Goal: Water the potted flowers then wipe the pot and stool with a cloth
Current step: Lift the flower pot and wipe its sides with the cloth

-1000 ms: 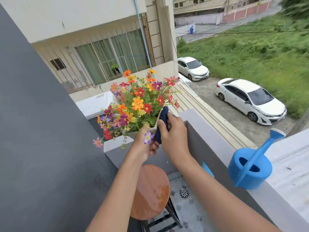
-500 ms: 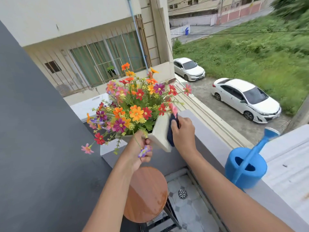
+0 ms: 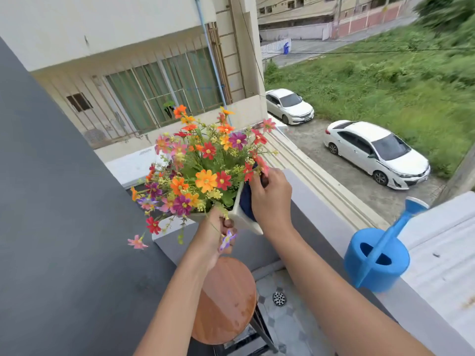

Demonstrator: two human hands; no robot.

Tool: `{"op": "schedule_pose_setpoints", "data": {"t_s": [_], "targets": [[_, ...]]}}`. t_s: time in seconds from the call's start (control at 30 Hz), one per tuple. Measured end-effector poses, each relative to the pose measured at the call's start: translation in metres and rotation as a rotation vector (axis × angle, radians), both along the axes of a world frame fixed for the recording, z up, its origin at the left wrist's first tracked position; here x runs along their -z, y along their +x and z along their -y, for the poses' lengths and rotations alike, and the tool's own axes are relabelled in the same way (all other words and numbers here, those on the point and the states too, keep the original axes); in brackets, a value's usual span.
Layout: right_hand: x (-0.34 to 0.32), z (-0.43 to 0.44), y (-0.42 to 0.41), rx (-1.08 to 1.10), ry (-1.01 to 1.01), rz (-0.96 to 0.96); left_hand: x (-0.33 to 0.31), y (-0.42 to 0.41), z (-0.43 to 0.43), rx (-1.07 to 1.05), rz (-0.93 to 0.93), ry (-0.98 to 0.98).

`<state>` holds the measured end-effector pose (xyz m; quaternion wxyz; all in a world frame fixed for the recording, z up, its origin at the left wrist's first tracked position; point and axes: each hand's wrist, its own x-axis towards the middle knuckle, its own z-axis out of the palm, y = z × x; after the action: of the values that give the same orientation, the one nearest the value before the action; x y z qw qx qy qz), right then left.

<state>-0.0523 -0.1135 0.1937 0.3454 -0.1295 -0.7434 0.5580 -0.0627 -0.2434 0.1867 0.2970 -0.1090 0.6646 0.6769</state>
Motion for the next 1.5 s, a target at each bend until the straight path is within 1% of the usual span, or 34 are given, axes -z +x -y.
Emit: {"op": "schedule_pose_setpoints", "data": {"t_s": [0.13,0.2,0.3,0.4,0.47,0.6,0.67,0.8,0.87,0.93,1.0,1.07,1.13,1.17,1.23,1.3,1.37,1.43,1.5], "targets": [[0.004,-0.023,-0.022,0.028,0.055,0.047,-0.001,0.006,0.002,0.05,-0.028,-0.035],[0.012,-0.029,-0.023,0.018,0.046,0.093,-0.003,0.008,0.004,0.071,-0.039,-0.03],[0.027,-0.028,-0.02,0.012,0.023,0.123,-0.008,0.006,0.006,0.044,-0.041,-0.011],[0.042,-0.015,-0.01,-0.031,0.084,0.192,-0.01,0.002,0.006,-0.014,-0.025,0.052],[0.052,-0.008,0.001,-0.071,0.157,0.182,-0.009,-0.001,0.008,-0.044,0.011,0.089],[0.049,0.005,0.024,-0.098,0.204,0.074,-0.003,-0.003,0.008,-0.063,0.021,0.028],[0.036,0.016,0.029,-0.091,0.103,0.024,0.0,0.001,0.002,-0.074,-0.016,0.018],[0.015,0.014,0.014,-0.062,-0.222,-0.039,0.0,0.007,-0.004,-0.059,-0.045,-0.029],[0.011,0.002,0.002,-0.015,-0.296,-0.073,0.001,0.005,-0.002,-0.053,-0.059,-0.093],[0.006,-0.009,-0.007,0.009,-0.302,-0.096,0.003,0.002,0.002,-0.037,-0.048,-0.134],[0.003,-0.022,-0.016,-0.026,-0.301,-0.136,0.001,-0.001,0.007,-0.018,-0.017,-0.162],[0.003,-0.037,-0.024,-0.022,-0.205,-0.105,-0.004,-0.003,0.017,-0.026,-0.041,-0.205],[0.007,-0.049,-0.029,-0.049,-0.172,-0.045,-0.011,-0.002,0.028,-0.034,-0.106,-0.223],[0.006,-0.053,-0.028,-0.074,-0.209,-0.035,-0.014,-0.001,0.033,-0.024,-0.157,-0.253],[-0.001,-0.059,-0.021,-0.178,-0.28,-0.074,-0.017,-0.001,0.043,-0.009,-0.264,-0.346],[-0.008,-0.062,-0.018,-0.297,-0.23,-0.071,-0.02,-0.002,0.051,-0.016,-0.304,-0.39],[-0.007,-0.066,-0.025,-0.354,-0.213,-0.002,-0.024,0.0,0.056,0.018,-0.335,-0.392],[-0.003,-0.066,-0.033,-0.443,-0.3,0.08,-0.022,0.001,0.061,0.042,-0.346,-0.38],[0.013,-0.064,-0.037,-0.497,-0.368,0.186,-0.014,0.0,0.064,0.042,-0.317,-0.362]]}}
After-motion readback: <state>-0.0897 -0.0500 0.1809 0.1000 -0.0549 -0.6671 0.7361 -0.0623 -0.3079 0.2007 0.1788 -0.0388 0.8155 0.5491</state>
